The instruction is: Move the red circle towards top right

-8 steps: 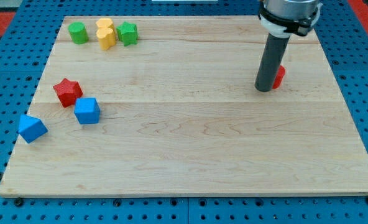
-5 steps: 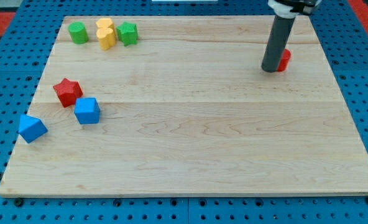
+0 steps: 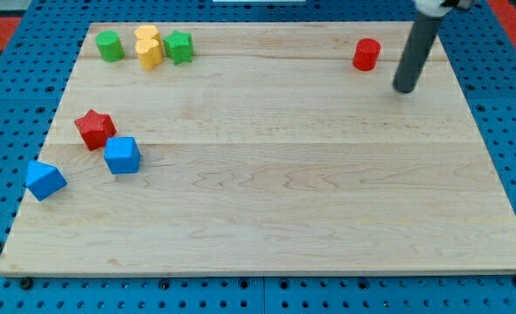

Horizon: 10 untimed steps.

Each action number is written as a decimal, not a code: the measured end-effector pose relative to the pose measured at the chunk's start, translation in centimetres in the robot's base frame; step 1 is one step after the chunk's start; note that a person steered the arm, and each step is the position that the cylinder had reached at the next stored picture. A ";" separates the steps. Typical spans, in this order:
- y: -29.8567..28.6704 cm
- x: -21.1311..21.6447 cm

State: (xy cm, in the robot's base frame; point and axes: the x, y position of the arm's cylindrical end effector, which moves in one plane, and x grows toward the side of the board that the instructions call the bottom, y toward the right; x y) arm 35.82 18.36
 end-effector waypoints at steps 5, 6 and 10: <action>-3.6 -8.5; -3.1 -8.9; 1.1 -8.0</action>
State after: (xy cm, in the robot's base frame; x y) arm 27.82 19.41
